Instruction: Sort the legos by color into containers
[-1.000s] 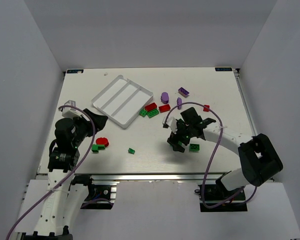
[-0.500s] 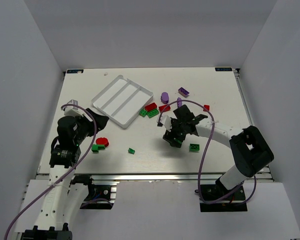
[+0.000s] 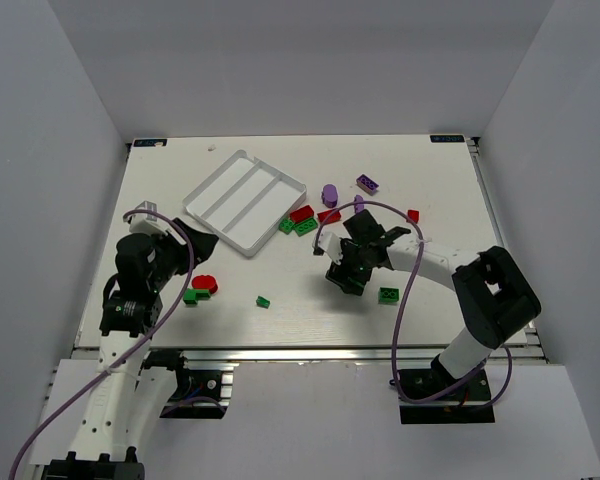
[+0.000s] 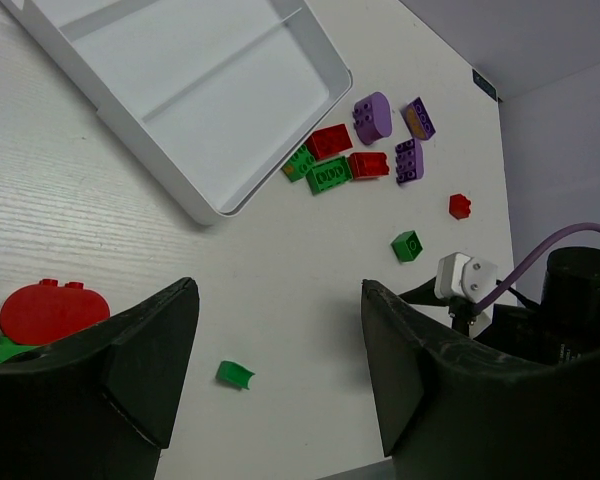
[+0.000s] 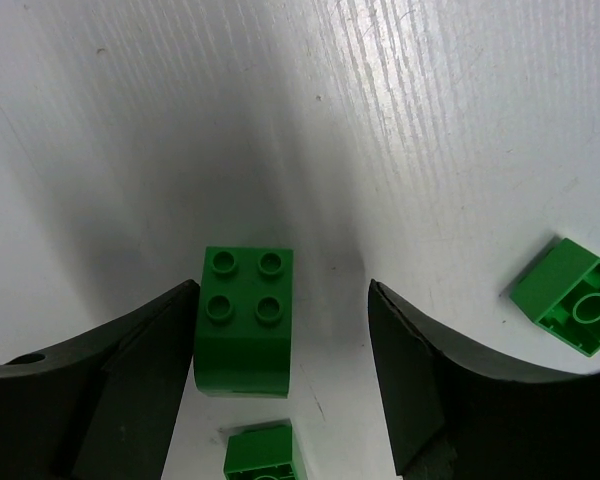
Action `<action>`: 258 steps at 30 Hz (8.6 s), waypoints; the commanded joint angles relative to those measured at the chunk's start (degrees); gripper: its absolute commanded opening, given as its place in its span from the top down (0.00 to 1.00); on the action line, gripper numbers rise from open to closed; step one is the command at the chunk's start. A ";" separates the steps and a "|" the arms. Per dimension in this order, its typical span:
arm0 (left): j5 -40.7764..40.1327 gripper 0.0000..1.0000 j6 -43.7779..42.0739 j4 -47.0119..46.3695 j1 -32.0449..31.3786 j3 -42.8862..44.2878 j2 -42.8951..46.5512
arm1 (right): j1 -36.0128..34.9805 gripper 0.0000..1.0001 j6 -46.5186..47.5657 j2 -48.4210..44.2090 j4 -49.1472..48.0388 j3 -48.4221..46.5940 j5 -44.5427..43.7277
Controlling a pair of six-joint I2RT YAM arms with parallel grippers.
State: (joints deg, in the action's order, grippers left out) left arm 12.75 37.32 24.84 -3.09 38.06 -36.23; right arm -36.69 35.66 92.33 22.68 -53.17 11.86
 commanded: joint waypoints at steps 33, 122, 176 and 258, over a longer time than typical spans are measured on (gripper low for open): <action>20.56 0.29 19.89 -37.64 -1.47 -1.32 0.37 | 4.85 1.00 -34.31 3.20 -4.35 -41.22 32.87; 17.39 0.72 27.19 -84.16 -24.07 10.71 -43.66 | 10.23 1.00 -101.67 -0.40 -60.91 -23.12 40.61; -14.42 0.71 -1.46 7.33 -14.92 43.32 -71.96 | 15.33 1.00 -48.76 3.99 -26.64 -28.66 23.56; -22.69 0.02 -24.58 20.51 -11.41 19.15 -57.46 | 6.28 0.11 -22.83 -9.45 -13.54 -14.16 28.40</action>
State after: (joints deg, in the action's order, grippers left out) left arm -11.16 13.21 46.06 -14.44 56.75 -93.78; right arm -30.92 13.72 84.68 10.33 -68.05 40.47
